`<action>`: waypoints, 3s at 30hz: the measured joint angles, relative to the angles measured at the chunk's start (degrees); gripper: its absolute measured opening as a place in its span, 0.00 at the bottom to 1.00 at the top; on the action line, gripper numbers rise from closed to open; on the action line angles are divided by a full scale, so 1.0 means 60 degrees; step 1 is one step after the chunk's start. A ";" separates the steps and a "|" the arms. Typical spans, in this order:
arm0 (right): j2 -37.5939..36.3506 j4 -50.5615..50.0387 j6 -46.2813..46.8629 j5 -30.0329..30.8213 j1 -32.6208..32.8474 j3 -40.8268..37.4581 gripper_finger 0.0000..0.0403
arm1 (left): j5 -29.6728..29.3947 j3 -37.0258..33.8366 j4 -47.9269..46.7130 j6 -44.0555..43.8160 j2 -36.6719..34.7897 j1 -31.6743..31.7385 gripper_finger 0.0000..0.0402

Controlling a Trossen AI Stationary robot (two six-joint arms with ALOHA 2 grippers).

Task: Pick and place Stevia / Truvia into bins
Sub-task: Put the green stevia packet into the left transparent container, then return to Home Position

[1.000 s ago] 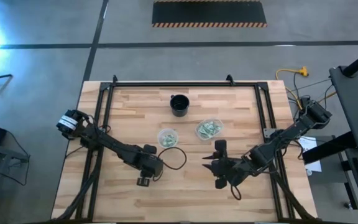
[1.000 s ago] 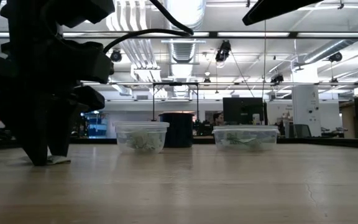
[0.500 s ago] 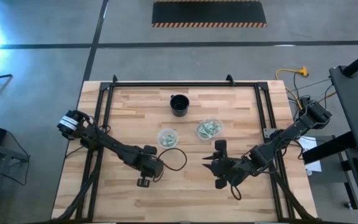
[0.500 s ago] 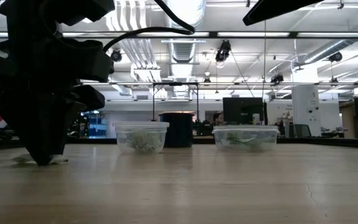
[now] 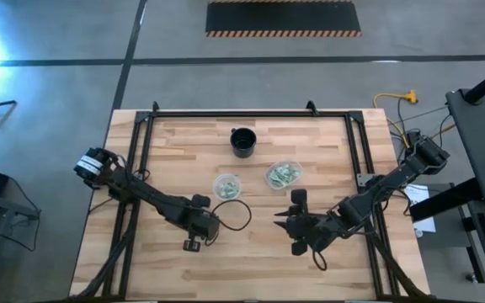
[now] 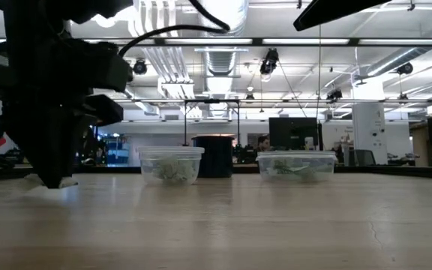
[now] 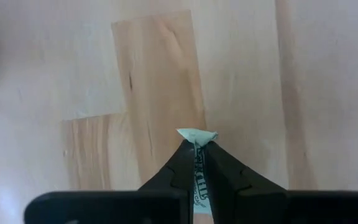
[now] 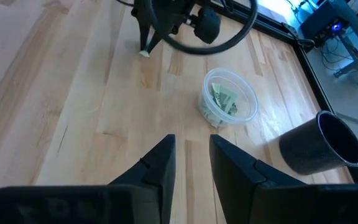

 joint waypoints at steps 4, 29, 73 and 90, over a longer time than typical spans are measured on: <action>0.0000 0.0000 -0.0002 0.0000 0.0000 0.0000 0.22 | -0.0160 0.0073 -0.0125 0.0015 -0.0256 0.0000 0.02; 0.0004 -0.0087 -0.0033 0.0003 0.0000 0.0000 0.19 | -0.4248 0.0005 0.3036 0.4439 -0.1404 0.1715 0.05; -0.1660 0.0266 -0.2388 0.0333 -0.0361 -0.0012 0.17 | -0.3098 -0.0855 0.4609 0.5796 -0.3083 0.3278 0.36; -0.5598 0.2123 -0.3973 -0.2104 -0.2772 -0.1870 0.17 | -0.2546 -0.2986 0.7802 0.6396 -0.7659 0.3361 0.36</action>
